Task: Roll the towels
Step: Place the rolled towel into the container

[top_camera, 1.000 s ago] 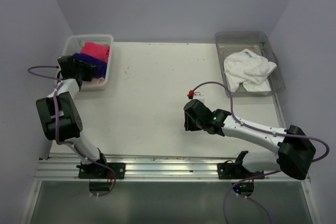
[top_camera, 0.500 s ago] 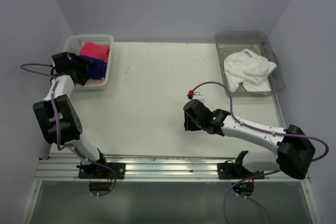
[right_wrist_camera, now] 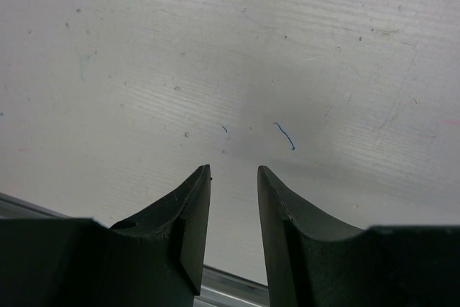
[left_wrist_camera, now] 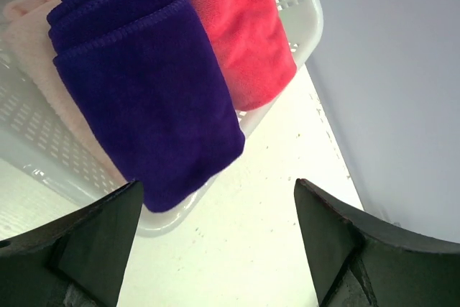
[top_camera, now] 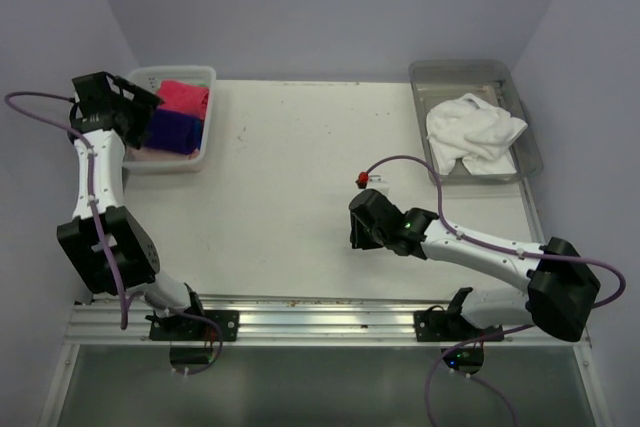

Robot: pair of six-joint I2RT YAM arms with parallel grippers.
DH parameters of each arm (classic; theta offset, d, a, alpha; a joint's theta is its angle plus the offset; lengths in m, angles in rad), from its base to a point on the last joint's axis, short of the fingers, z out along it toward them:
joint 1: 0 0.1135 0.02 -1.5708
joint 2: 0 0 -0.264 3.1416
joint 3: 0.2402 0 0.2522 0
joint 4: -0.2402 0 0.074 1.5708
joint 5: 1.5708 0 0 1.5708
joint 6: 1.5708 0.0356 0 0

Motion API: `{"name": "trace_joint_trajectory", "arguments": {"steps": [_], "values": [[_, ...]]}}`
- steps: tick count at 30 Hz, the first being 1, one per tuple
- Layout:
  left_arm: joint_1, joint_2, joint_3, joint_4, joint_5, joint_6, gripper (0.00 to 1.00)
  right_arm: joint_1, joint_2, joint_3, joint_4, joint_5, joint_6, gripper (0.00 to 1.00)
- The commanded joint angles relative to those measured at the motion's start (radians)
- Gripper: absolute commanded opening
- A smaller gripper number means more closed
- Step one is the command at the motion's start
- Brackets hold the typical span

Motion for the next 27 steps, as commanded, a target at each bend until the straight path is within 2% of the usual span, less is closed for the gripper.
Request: {"name": "trace_joint_trajectory", "arguments": {"steps": [1, 5, 8, 9, 11, 12, 13, 15, 16, 21, 26, 27], "values": [[0.012, -0.104, 0.041, -0.049, -0.031, 0.061, 0.90, 0.004, 0.006, 0.011, 0.031, 0.008, -0.006, 0.37], [0.000, -0.141, 0.047, 0.000, 0.006, 0.137, 0.90, 0.004, 0.000, 0.014, 0.034, 0.015, -0.004, 0.37], [-0.089, -0.129, 0.111, -0.058, -0.034, 0.220, 0.89, 0.004, -0.011, 0.022, 0.025, 0.042, 0.002, 0.37], [-0.185, -0.124, 0.143, -0.078, -0.093, 0.267, 0.89, 0.004, -0.016, 0.025, 0.025, 0.054, 0.006, 0.37], [-0.301, -0.106, 0.160, -0.126, -0.151, 0.307, 0.89, 0.004, -0.043, 0.033, 0.011, 0.099, 0.014, 0.41], [-0.421, -0.098, 0.154, -0.135, -0.204, 0.335, 0.88, 0.004, -0.058, 0.034, 0.008, 0.114, 0.016, 0.51], [-0.469, -0.089, 0.146, -0.144, -0.214, 0.347, 0.87, 0.002, -0.075, 0.036, -0.006, 0.137, 0.017, 0.57], [-0.595, -0.087, 0.107, -0.146, -0.240, 0.375, 0.86, 0.004, -0.130, 0.039, -0.024, 0.206, 0.023, 0.68], [-0.631, -0.086, 0.094, -0.155, -0.252, 0.380, 0.86, 0.004, -0.149, 0.042, -0.049, 0.232, 0.023, 0.70], [-0.831, -0.124, -0.039, -0.121, -0.269, 0.406, 0.88, 0.004, -0.272, 0.060, -0.168, 0.402, 0.039, 0.76], [-0.944, -0.195, -0.192, -0.057, -0.261, 0.388, 0.91, 0.004, -0.425, 0.043, -0.265, 0.565, 0.080, 0.78], [-0.948, -0.202, -0.211, -0.045, -0.225, 0.386, 0.91, 0.004, -0.440, 0.043, -0.280, 0.584, 0.085, 0.78]]}}
